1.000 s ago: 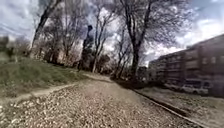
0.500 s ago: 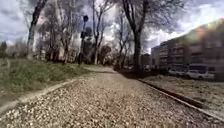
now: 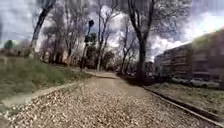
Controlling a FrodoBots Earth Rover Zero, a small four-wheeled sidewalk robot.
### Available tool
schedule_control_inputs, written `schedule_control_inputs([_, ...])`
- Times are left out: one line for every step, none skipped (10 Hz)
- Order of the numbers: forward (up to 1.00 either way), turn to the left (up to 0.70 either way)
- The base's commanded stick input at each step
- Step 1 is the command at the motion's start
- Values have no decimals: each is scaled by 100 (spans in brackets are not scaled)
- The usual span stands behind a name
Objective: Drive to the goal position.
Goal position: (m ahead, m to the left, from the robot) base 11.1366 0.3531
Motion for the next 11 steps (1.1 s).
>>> schedule_control_inputs([70, 0])
schedule_control_inputs([70, 0])
schedule_control_inputs([70, 0])
schedule_control_inputs([70, 0])
schedule_control_inputs([70, 0])
schedule_control_inputs([70, 0])
schedule_control_inputs([70, 0])
schedule_control_inputs([70, 0])
schedule_control_inputs([70, 0])
schedule_control_inputs([70, -5])
schedule_control_inputs([70, -14])
